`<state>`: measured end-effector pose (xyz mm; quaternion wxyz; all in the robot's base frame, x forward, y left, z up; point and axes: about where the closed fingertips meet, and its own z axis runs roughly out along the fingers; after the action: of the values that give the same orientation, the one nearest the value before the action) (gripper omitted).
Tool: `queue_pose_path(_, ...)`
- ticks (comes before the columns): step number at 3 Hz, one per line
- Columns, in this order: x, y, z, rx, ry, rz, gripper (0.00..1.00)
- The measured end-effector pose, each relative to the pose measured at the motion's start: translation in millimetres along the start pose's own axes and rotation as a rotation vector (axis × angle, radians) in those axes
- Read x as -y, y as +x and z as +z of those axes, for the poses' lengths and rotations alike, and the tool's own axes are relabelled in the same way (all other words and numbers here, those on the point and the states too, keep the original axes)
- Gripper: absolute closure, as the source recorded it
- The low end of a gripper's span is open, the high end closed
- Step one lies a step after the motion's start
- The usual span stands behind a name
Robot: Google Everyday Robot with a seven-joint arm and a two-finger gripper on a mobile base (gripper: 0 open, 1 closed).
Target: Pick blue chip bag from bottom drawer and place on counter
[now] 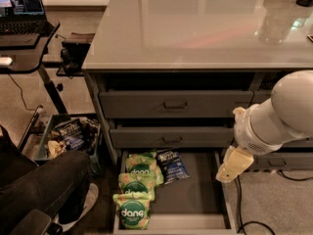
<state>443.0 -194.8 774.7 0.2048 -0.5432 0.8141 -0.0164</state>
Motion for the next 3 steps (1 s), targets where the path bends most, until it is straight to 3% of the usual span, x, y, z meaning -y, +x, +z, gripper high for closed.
queue_pose_path(1,0,0,0,0.0,0.0,0.0,0.0)
queue_pose_path(2,-9,2,31,-0.007,-0.022,0.019,0.0)
queue_pose_path(3,-17,6,97,-0.009,-0.048,0.066,0.0)
